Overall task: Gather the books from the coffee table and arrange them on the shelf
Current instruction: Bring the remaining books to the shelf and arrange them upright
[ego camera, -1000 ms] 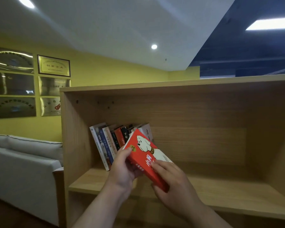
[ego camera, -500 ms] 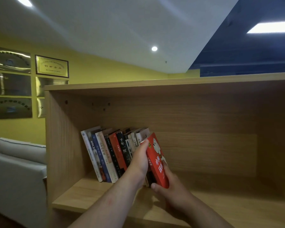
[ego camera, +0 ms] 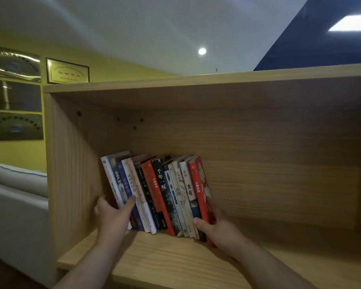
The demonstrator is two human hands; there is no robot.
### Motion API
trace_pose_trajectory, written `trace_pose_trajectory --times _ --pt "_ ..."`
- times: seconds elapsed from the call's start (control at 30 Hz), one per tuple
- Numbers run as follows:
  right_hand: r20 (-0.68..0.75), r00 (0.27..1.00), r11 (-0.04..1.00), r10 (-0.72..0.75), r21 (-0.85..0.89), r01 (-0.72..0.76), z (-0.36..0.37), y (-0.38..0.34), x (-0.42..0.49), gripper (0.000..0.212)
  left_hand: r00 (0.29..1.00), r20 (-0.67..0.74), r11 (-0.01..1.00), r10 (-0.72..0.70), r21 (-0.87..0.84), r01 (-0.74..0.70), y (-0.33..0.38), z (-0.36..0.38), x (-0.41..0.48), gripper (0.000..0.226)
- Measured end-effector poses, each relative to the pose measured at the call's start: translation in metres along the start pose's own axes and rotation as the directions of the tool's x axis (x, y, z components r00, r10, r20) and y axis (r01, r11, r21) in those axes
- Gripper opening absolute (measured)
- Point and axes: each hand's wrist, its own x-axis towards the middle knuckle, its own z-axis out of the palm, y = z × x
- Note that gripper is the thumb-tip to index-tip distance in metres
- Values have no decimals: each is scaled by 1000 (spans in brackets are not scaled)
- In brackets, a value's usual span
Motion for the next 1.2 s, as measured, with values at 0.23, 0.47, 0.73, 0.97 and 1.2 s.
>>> trace_pose_trajectory --times 0.23,0.47,0.73,0.97,1.2 --pt "-32 997 998 65 10 -64 2 7 25 113 986 167 995 -28 -95 44 -14 16 26 62" --pt "-51 999 1000 4 -25 -5 3 13 23 106 987 152 998 52 -44 -46 -29 19 39 68" --pt "4 997 996 -76 -50 76 10 -5 14 81 992 66 994 107 -20 -106 -28 19 38 62" --pt "-3 999 999 -52 15 52 19 -6 13 86 988 30 988 152 -36 -151 -29 13 47 64" --pt "-29 997 995 -68 75 70 22 0 14 80 960 125 963 250 72 -260 -24 17 44 60"
